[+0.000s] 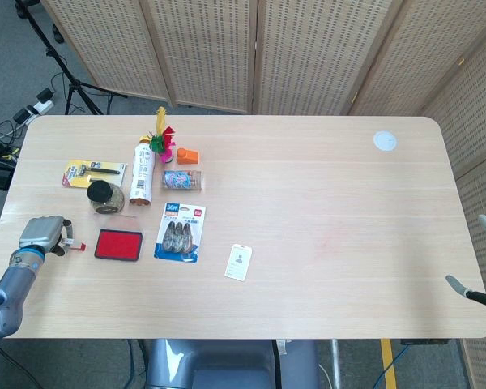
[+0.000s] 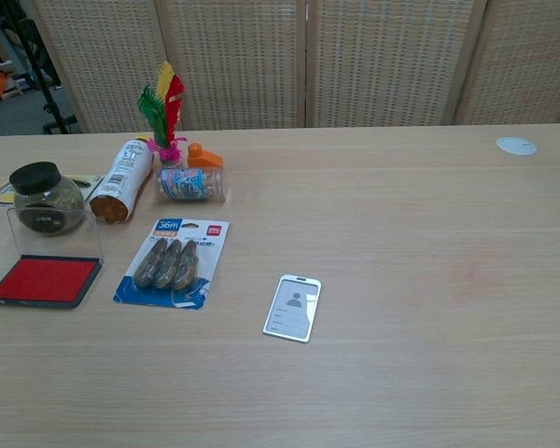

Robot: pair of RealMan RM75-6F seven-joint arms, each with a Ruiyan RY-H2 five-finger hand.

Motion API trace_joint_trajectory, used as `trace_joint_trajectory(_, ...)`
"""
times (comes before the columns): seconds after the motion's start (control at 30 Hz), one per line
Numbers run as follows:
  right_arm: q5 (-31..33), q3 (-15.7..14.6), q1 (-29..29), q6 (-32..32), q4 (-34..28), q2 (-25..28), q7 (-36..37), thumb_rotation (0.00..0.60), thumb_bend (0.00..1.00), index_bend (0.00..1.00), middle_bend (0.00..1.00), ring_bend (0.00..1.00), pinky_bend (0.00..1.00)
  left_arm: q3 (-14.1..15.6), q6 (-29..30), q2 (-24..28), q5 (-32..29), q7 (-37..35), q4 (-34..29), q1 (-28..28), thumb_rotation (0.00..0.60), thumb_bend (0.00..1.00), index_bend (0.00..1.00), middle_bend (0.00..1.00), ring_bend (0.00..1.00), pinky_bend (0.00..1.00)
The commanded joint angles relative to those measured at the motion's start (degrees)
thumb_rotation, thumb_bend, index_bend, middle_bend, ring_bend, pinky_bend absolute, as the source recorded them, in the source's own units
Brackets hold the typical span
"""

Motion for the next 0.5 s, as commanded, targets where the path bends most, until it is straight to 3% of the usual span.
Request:
trace_joint_trajectory(0.03,-0.02,-0.03,0.00,-0.03,-0.02,0.04,0.02,0.600,0.00,0.00,0.00,0.00,0.00,0.21,0.13,0.11,-0.56,0.72,-0.12,-0.04,0.600,0.38,0.54,1.00,0.99,0.90)
trace_joint_trajectory(0.5,-0.04,-0.01,-0.01,0.02,-0.05,0.14,0.18,0.600,0.00,0.00,0.00,0.00,0.00,0.15,-0.27,0.69,-0.62,0.70,-0.64,0.16,0.600,0.33,0.47,1.00,0.99,0.90)
